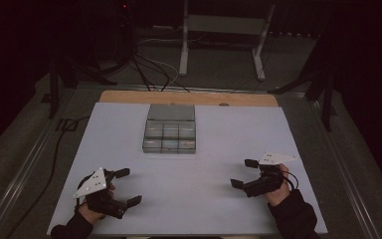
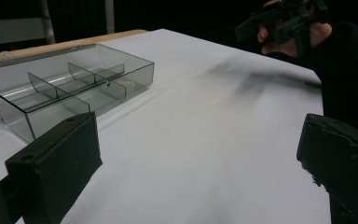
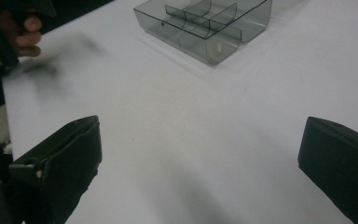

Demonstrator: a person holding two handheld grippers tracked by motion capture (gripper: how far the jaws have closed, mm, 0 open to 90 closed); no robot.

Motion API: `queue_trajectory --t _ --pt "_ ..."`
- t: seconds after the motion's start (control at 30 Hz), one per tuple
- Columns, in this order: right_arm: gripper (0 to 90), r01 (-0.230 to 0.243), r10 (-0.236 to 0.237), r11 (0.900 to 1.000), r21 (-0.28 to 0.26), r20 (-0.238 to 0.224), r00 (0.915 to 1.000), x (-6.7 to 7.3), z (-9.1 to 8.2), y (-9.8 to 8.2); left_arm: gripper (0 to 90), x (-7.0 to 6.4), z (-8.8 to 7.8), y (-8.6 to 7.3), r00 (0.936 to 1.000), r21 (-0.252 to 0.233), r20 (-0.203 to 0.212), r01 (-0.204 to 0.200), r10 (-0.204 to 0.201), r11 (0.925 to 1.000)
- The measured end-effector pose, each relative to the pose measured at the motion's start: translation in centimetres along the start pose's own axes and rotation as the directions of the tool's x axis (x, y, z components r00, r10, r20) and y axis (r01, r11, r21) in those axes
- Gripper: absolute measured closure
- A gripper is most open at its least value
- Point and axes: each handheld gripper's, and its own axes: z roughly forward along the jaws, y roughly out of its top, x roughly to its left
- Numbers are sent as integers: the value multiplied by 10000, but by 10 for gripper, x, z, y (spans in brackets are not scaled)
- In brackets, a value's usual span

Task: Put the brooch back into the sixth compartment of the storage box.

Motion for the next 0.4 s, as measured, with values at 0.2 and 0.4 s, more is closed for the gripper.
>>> queue_trajectory --t 0.2,0.4 --pt "0 -179 179 9998 6 255 9995 -4 -14 -18 12 0 0 0 10000 2 -12 -9 9 10000" --pt "0 -254 253 9997 32 255 9994 -5 -16 -22 12 0 1 0 10000 4 3 -12 12 10000"
